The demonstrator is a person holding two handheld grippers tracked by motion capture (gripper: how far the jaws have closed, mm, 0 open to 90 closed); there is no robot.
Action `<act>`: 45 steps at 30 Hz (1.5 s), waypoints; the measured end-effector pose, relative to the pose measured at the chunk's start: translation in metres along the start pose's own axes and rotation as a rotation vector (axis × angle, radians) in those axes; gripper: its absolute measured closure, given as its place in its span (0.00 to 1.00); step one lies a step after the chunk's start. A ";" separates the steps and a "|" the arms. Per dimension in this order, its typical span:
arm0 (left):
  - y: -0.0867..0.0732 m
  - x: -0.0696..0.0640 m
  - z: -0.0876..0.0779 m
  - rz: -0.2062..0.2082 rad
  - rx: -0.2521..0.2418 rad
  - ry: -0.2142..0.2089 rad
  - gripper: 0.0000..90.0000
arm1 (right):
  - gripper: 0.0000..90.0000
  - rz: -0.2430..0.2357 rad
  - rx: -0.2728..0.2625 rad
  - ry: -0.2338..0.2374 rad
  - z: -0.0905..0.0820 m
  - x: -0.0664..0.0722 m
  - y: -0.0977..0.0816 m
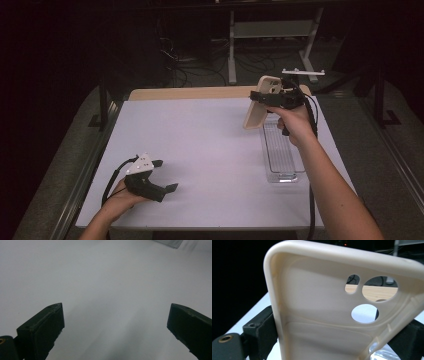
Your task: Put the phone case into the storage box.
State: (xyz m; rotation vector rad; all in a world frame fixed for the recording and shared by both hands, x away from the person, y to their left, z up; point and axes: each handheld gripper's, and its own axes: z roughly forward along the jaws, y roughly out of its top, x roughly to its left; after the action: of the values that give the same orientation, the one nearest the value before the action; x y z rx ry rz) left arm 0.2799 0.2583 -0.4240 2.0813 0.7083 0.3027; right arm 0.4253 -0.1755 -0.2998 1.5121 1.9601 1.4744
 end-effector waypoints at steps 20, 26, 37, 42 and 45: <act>0.000 0.000 -0.001 -0.007 0.001 -0.002 0.01 | 0.09 -0.040 0.094 -0.217 0.000 -0.030 0.015; 0.000 -0.002 0.001 -0.020 -0.002 -0.011 0.01 | 0.09 -0.042 0.143 -0.273 0.009 -0.038 0.015; 0.001 -0.003 0.001 0.004 0.023 -0.018 0.01 | 0.09 -0.050 0.235 -0.360 0.035 -0.044 0.015; 0.001 -0.003 0.001 0.000 0.014 -0.018 0.01 | 0.09 -0.060 0.270 -0.410 0.047 -0.050 0.013; 0.002 -0.003 0.001 0.006 0.015 -0.021 0.01 | 0.09 -0.053 0.279 -0.430 0.051 -0.053 0.011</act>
State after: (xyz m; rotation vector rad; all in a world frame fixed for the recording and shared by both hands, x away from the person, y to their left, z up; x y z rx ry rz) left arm 0.2786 0.2551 -0.4232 2.0986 0.6941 0.2794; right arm 0.4898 -0.1926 -0.3322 1.6993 1.9690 0.7885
